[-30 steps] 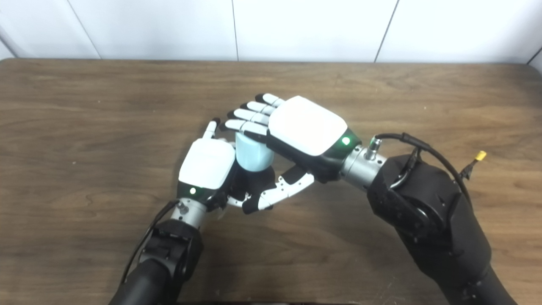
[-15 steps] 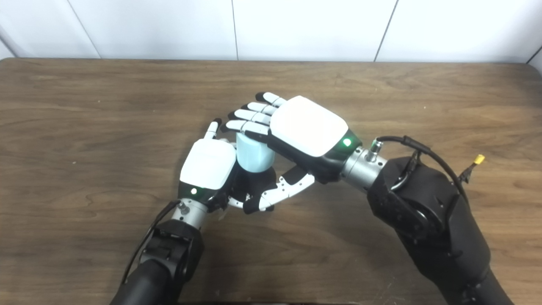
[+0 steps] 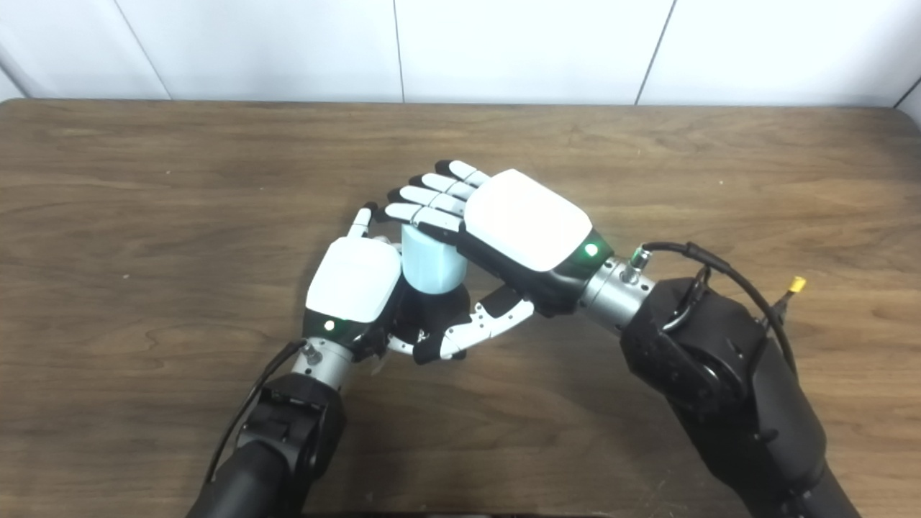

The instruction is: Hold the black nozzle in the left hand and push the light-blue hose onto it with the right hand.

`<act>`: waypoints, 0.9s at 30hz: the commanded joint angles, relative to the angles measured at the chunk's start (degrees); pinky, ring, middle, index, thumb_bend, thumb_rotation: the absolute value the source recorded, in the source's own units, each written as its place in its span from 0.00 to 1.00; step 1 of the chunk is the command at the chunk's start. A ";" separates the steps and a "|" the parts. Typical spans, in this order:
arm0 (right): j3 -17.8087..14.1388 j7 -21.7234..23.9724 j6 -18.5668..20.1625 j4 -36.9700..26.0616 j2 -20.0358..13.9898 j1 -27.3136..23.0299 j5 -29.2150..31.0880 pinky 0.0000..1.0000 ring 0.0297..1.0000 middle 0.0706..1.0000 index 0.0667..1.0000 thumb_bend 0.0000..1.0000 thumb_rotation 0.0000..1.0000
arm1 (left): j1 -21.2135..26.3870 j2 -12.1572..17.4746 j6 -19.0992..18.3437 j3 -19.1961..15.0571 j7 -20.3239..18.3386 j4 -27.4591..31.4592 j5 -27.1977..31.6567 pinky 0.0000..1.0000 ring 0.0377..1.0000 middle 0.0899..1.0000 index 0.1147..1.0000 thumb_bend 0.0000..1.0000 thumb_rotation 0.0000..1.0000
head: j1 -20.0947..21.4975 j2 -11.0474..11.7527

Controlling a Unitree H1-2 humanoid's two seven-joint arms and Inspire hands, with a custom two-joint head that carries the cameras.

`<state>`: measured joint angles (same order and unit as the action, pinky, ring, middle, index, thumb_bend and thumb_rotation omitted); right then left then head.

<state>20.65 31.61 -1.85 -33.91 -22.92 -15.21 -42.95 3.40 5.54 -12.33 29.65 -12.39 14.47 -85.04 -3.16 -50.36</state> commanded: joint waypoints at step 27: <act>5.82 1.94 -0.77 5.13 -3.19 5.82 0.21 0.94 0.88 0.85 0.83 0.70 0.94 | -0.39 0.26 1.06 0.08 -1.58 0.88 0.06 1.00 0.64 0.48 0.39 0.52 0.00 | 0.27 -0.77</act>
<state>22.99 26.08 -2.66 -31.93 -23.06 -14.12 -41.97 3.21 5.62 -12.34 29.57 -12.49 14.57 -84.87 -2.90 -51.06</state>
